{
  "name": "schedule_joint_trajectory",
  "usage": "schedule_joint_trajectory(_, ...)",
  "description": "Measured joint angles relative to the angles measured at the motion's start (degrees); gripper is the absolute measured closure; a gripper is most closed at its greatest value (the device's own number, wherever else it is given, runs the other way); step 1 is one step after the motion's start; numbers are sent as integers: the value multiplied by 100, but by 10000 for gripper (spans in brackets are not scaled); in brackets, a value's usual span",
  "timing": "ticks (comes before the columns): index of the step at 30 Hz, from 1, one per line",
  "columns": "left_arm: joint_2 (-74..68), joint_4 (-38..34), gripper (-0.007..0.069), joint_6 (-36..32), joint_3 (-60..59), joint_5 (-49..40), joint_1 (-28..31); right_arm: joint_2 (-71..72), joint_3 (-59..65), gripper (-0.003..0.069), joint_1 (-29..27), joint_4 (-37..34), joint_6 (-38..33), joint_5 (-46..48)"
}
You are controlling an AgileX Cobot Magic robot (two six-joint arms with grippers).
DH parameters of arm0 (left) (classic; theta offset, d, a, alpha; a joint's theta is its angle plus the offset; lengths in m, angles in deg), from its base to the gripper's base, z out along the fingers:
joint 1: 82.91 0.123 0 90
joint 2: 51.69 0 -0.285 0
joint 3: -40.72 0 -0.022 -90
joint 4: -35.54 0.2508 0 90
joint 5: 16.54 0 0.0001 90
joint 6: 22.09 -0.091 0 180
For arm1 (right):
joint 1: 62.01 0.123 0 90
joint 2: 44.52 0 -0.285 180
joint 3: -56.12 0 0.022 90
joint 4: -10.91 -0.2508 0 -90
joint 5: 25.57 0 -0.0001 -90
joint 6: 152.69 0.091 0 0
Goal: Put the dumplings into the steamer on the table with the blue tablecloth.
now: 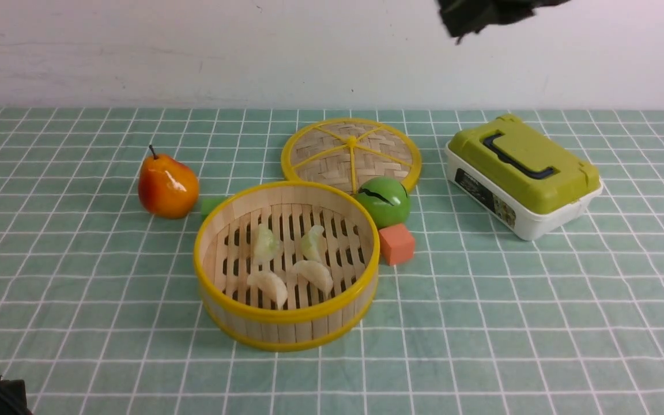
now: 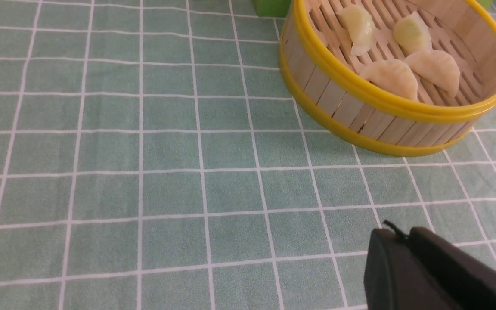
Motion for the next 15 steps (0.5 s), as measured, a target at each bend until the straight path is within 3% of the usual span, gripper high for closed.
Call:
schedule_joint_trajectory(7,0,0,586,0,0,0,0,2069,2638,602,0,279,0,-986)
schedule_joint_trajectory(15,0,0,573,0,0,5,0,4401,7360,611,0,346,237,-4983)
